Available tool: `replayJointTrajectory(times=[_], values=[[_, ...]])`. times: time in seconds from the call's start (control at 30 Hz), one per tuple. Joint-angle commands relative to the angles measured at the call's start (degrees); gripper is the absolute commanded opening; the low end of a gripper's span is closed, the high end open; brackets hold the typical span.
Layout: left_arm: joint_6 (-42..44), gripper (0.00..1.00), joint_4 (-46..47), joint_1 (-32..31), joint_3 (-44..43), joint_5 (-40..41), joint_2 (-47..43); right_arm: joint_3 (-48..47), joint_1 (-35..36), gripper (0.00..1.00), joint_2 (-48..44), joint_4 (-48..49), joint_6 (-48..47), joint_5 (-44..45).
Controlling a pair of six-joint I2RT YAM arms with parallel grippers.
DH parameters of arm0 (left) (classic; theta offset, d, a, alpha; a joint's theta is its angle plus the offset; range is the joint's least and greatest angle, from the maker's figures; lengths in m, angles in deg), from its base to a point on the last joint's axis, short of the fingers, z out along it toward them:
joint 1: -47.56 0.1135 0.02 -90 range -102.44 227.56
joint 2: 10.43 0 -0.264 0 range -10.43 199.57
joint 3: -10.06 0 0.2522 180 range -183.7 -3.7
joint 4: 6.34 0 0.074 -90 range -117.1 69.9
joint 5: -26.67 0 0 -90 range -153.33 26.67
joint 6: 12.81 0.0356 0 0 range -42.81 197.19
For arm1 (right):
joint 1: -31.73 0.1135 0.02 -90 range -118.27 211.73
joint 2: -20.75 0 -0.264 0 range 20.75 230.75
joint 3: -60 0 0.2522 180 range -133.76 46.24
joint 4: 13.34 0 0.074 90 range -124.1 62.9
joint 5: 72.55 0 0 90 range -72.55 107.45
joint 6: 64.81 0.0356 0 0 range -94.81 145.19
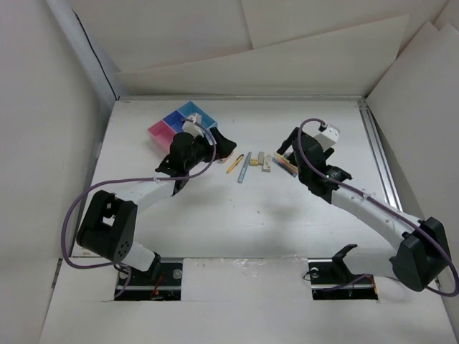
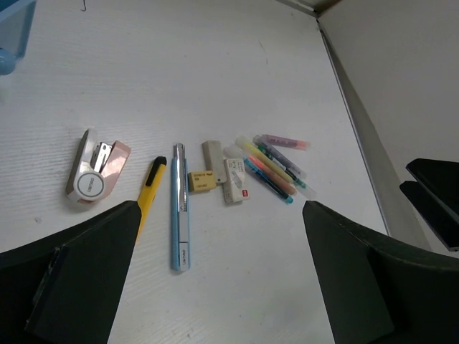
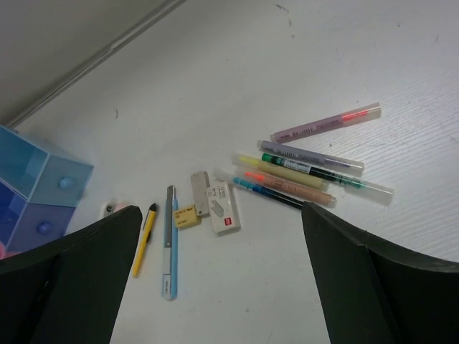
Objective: Sort the stationery into containers
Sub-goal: Pick up the stationery from the center of the board.
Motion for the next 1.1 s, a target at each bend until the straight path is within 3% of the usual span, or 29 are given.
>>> replayJointTrajectory(times=[0.0,0.13,0.17,0.23,0.27,0.33,0.37,0.43,0.47,0.57,0.6,0.67,0.73,0.77,1.07], values=[[1.4,0.97,1.7,0.0,-2.1,-0.4,-1.4,-1.8,0.7,1.0,0.3,1.7,-0.6,1.6],[5.4,0.96,0.3,-2.2,-0.2,2.5,-3.6,-1.8,0.7,0.98,0.3,1.7,-0.6,1.6],[6.4,0.95,-0.7,-2.8,-0.2,3.9,-4.1,-1.8,0.7,0.89,0.3,1.7,-0.6,1.6],[7.0,0.82,-2.6,-3.3,-0.2,5.9,-4.1,-1.8,0.7,0.75,0.3,1.7,-1.1,1.6],[7.0,0.77,-2.6,-3.3,-0.2,6.5,-4.1,-1.8,0.7,0.57,0.3,1.7,-1.1,1.6],[7.0,0.64,-2.6,-3.3,0.6,6.6,-4.1,-1.8,0.7,0.31,0.3,1.7,-1.1,1.6],[7.0,0.6,-2.6,-3.3,0.6,5.9,-4.1,-1.8,0.7,0.09,0.3,1.7,-1.7,1.1],[7.0,0.54,-2.6,-3.8,1.1,5.8,-4.1,-2.3,0.7,0.03,0.3,1.7,-1.7,0.6],[8.1,0.48,-4.1,-4.8,0.2,7.2,-3.6,-2.3,0.7,0.03,0.3,1.7,-1.7,0.6],[13.3,0.52,-12.8,-9.0,-3.6,19.5,-1.2,-2.3,1.2,0.05,0.3,1.7,-1.7,0.6],[14.6,0.62,-15.1,-12.2,-6.5,22.9,-0.3,-2.3,1.2,0.21,0.3,1.7,-1.7,0.6],[16.0,0.73,-19.8,-14.3,-8.9,29.1,1.6,-2.3,1.2,0.43,0.3,1.7,-1.7,0.6],[16.0,0.82,-20.3,-14.3,-9.5,29.1,3.5,-2.3,1.2,0.64,0.3,1.7,-1.7,0.1],[16.0,0.82,-20.3,-14.3,-10.1,28.4,4.1,-2.3,1.2,0.68,0.3,1.7,-1.7,0.1],[17.1,0.83,-22.3,-11.2,-16.9,27.2,13.9,-2.3,1.2,0.7,-0.9,1.7,-2.3,-0.5]])
